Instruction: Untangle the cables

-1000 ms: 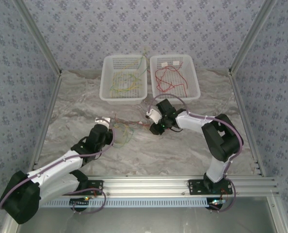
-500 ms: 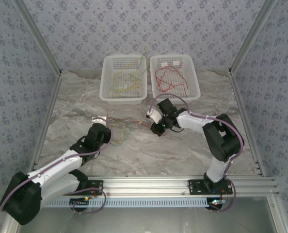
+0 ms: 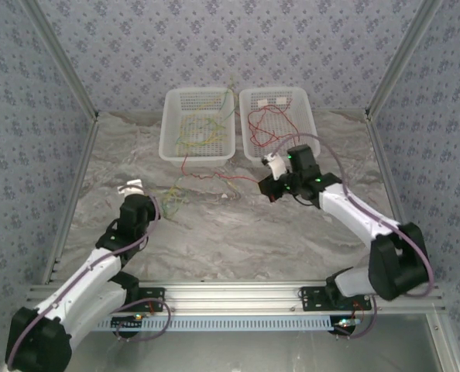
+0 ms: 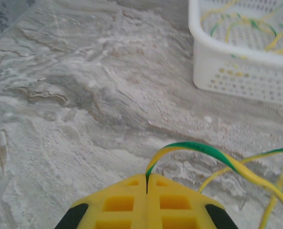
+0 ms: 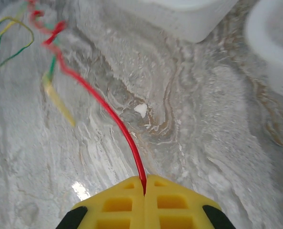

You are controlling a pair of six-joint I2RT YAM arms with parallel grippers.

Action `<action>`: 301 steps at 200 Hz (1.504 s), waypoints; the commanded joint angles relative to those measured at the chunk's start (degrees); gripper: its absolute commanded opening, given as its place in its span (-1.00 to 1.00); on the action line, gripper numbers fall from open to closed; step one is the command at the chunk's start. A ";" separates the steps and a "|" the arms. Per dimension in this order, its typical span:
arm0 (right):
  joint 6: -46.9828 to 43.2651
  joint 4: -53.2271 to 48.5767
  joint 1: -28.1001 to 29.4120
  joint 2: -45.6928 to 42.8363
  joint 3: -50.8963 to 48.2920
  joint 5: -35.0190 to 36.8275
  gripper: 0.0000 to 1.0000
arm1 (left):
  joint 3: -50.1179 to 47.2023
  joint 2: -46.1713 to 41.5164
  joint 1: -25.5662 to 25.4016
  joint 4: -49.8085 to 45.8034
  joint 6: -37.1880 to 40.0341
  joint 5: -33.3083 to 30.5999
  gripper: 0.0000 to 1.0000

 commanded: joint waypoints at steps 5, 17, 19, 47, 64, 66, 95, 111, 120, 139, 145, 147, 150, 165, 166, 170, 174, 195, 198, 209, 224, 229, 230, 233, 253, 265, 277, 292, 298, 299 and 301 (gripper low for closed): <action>6.66 -2.65 -4.13 -8.69 -3.15 -2.68 -1.00 | -0.25 -3.80 2.50 -2.61 -1.63 -0.02 -1.00; 7.38 -4.39 -5.01 -12.11 -3.27 -2.00 -1.00 | 0.43 -4.42 2.67 -3.56 -0.15 -0.04 -1.00; 7.62 -4.72 -5.10 -12.68 -3.24 -1.65 -1.00 | 0.52 -4.42 2.67 -3.81 -0.02 -0.23 -1.00; 10.29 -7.35 -8.07 -18.42 -2.51 -0.22 -1.00 | 2.22 -3.60 3.59 -5.74 1.07 0.70 -1.00; 9.62 -8.74 -8.47 -19.25 -1.57 -0.88 -1.00 | 2.67 -3.79 3.72 -4.03 2.76 5.96 -1.00; 9.74 -8.68 -8.45 -19.21 -1.56 -0.97 -1.00 | 2.64 -3.80 3.72 -3.73 2.75 6.26 -1.00; 8.09 -7.58 -4.36 -16.24 -1.20 -4.08 -1.00 | 3.69 -2.84 3.10 1.83 4.78 19.68 -1.00; 6.93 -6.55 0.49 -12.58 -0.66 -2.88 -1.00 | 4.07 -0.96 1.15 5.16 6.26 26.14 -1.00; 6.75 -5.53 2.68 -10.51 -0.23 -1.21 -1.00 | 4.43 0.60 -1.10 5.91 7.28 27.04 -1.00; 8.55 -0.92 4.08 -8.01 -1.07 1.12 -1.00 | 4.88 4.23 -5.63 6.08 10.48 27.32 -1.00; 9.29 0.09 3.71 -7.59 -1.12 1.53 -1.00 | 5.08 5.29 -6.41 5.65 10.97 27.84 -1.00; 9.46 0.29 3.58 -7.39 -1.12 1.67 -1.00 | 5.18 5.59 -6.61 5.50 11.06 28.12 -0.98; 9.74 0.63 3.33 -7.22 -1.20 1.75 -1.00 | 5.30 5.94 -6.84 5.29 11.21 28.36 -0.94; 10.10 2.57 2.36 -7.03 -1.62 1.46 -1.00 | 5.09 6.77 -7.34 4.97 12.16 31.15 -0.79; 10.06 2.68 2.32 -7.03 -1.63 1.31 -1.00 | 5.03 6.76 -7.34 4.99 12.20 31.25 -0.77; 9.90 2.93 2.17 -7.03 -1.70 0.89 -1.00 | 4.79 6.68 -7.39 5.07 12.36 31.78 -0.72; 9.78 3.23 1.97 -7.01 -1.75 0.57 -1.00 | 4.51 6.45 -7.42 5.17 12.50 32.14 -0.68; 8.96 3.89 1.34 -6.95 -2.03 -0.77 -1.00 | 3.19 4.59 -7.43 5.91 13.55 33.33 -0.37; 8.96 4.12 1.21 -6.95 -2.15 -1.11 -1.00 | 3.01 4.21 -7.44 6.10 13.78 33.98 -0.28; 8.58 5.14 1.05 -7.11 -2.69 -2.87 -1.00 | 2.32 2.99 -7.38 6.74 14.80 35.90 0.07; 8.43 6.27 0.96 -7.47 -3.34 -3.73 -1.00 | 0.80 1.58 -7.41 8.56 14.44 35.53 0.30; 8.39 6.66 0.88 -7.56 -3.57 -4.16 -1.00 | 0.42 1.14 -7.44 8.91 14.49 35.36 0.31; 8.37 6.70 0.88 -7.56 -3.57 -4.31 -1.00 | 0.41 1.09 -7.35 8.94 14.51 35.29 0.31; 8.30 6.82 0.80 -7.56 -3.66 -4.63 -1.00 | 0.32 0.88 -7.29 8.96 14.40 34.74 0.31; 7.70 7.20 0.61 -7.56 -3.91 -6.21 -1.00 | -1.08 -0.84 -6.54 11.61 13.47 33.69 0.31; 7.15 8.12 0.38 -7.66 -4.45 -8.32 -1.00 | -2.41 -1.60 -4.94 15.35 13.56 36.82 0.33; 6.73 9.08 0.27 -7.82 -4.90 -9.60 -1.00 | -2.77 -1.32 -2.35 18.22 13.43 40.82 0.36; 6.41 10.63 0.07 -7.91 -5.75 -10.93 -1.00 | -2.78 0.28 2.34 23.04 12.08 46.45 0.36; 6.54 11.22 0.00 -7.91 -5.92 -11.09 -1.00 | -2.73 1.54 4.23 25.40 11.26 49.10 0.41; 6.61 11.31 -0.05 -7.91 -5.98 -11.12 -1.00 | -2.61 1.85 4.55 25.75 11.05 49.50 0.42; 6.59 11.49 -0.08 -7.87 -6.09 -11.25 -1.00 | -2.44 2.42 5.07 26.30 10.84 50.30 0.43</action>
